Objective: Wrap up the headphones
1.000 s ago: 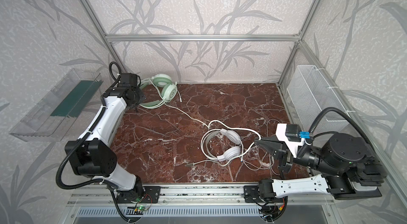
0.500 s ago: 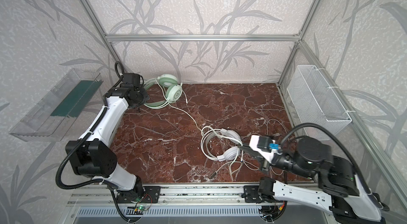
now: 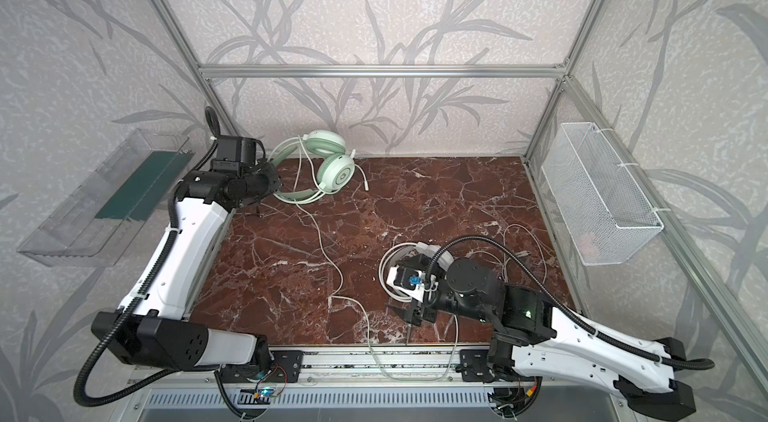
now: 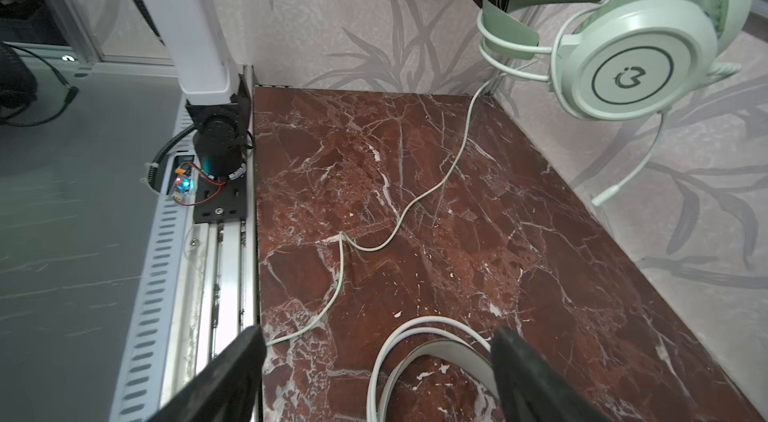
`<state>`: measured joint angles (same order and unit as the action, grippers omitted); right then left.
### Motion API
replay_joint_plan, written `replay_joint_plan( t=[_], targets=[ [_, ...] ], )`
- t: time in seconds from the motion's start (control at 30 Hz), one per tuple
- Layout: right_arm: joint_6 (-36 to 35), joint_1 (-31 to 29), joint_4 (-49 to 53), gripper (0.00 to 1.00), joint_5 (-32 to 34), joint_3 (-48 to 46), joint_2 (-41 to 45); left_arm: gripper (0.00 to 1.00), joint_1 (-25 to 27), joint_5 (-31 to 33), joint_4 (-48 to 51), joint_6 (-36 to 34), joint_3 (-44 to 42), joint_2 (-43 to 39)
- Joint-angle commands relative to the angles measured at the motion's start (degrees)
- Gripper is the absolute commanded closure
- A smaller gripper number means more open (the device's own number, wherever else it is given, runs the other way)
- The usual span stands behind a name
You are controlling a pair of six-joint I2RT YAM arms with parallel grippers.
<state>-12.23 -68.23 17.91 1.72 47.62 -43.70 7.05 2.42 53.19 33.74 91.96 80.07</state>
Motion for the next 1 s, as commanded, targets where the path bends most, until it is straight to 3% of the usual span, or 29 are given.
replay_joint_plan(
  t=[0.0,0.1,0.23,0.33,0.63,0.77,0.97],
  targets=[
    [2.5,0.3,-22.9,0.10,3.4,-5.0,-5.8,1.00,3.2,1.8,2.7,0.1,6.3,-3.2],
    [4.1,0.4,-38.2,0.08,8.3,-8.3,-15.8,1.00,4.8,2.0,6.1,-0.3,10.3,-3.8],
    [5.7,0.5,-41.6,0.09,12.3,-5.1,-28.0,1.00,6.6,1.4,10.5,-0.9,15.4,-4.0],
    [6.0,1.4,-51.8,0.09,16.1,-6.8,-34.1,1.00,7.8,0.4,12.0,-0.6,17.7,-4.3],
    [12.9,8.3,-67.3,0.13,12.7,-3.7,-51.3,1.00,9.6,-2.9,14.2,0.9,22.1,-4.4],
    [11.4,9.2,-82.1,0.15,8.9,-5.2,-59.6,1.00,9.7,-3.3,15.9,1.1,24.8,-4.0],
    [12.9,9.2,-85.1,0.16,11.8,-2.9,-66.5,1.00,9.9,-5.0,17.6,1.8,28.1,-3.2]
  ],
)
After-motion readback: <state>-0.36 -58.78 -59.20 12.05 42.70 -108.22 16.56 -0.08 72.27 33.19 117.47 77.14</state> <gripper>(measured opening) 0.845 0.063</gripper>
